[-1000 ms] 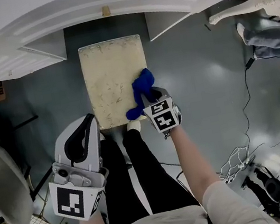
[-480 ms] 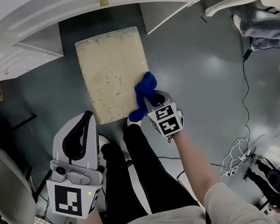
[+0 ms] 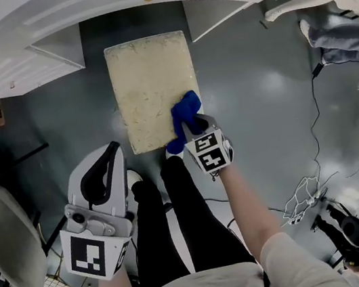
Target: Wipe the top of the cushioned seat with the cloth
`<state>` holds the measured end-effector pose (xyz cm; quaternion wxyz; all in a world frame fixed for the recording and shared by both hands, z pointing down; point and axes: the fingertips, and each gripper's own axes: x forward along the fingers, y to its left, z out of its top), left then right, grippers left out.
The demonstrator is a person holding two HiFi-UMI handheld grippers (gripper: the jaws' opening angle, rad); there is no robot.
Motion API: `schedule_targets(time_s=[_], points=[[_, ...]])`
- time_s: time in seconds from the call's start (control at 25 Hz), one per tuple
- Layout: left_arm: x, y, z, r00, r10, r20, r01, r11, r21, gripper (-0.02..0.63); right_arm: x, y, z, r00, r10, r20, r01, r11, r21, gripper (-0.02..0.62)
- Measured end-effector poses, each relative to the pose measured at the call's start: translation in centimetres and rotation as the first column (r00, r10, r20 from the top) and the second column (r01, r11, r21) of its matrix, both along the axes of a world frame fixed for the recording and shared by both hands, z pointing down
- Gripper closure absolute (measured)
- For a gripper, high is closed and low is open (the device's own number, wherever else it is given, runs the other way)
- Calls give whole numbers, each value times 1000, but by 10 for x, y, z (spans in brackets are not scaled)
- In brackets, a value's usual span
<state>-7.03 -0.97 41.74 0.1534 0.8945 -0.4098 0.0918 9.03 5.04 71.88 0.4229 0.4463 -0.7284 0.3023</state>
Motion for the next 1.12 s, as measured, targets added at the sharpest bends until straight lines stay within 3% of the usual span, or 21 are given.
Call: schedule_targets(time_s=[0.28,0.52,0.96,1.12], points=[[-32,5,0,1000,-17,5,17,1000,1,606,-67,3,0,994,-102,34,102,995,21,528],[-67,12,0,999,-43,9,43,999,0,606,-106,8,-1,991,-129,38,129,992,18,528],[-118,23,0,997,-75,7,75,997,1,606,-155,11,0,985,-169,20,168,986,19,526],[-127,28,-2,998,-68,8,68,998,-1,606,-154,13,-5,993,-108,51,109,994,-27,526]])
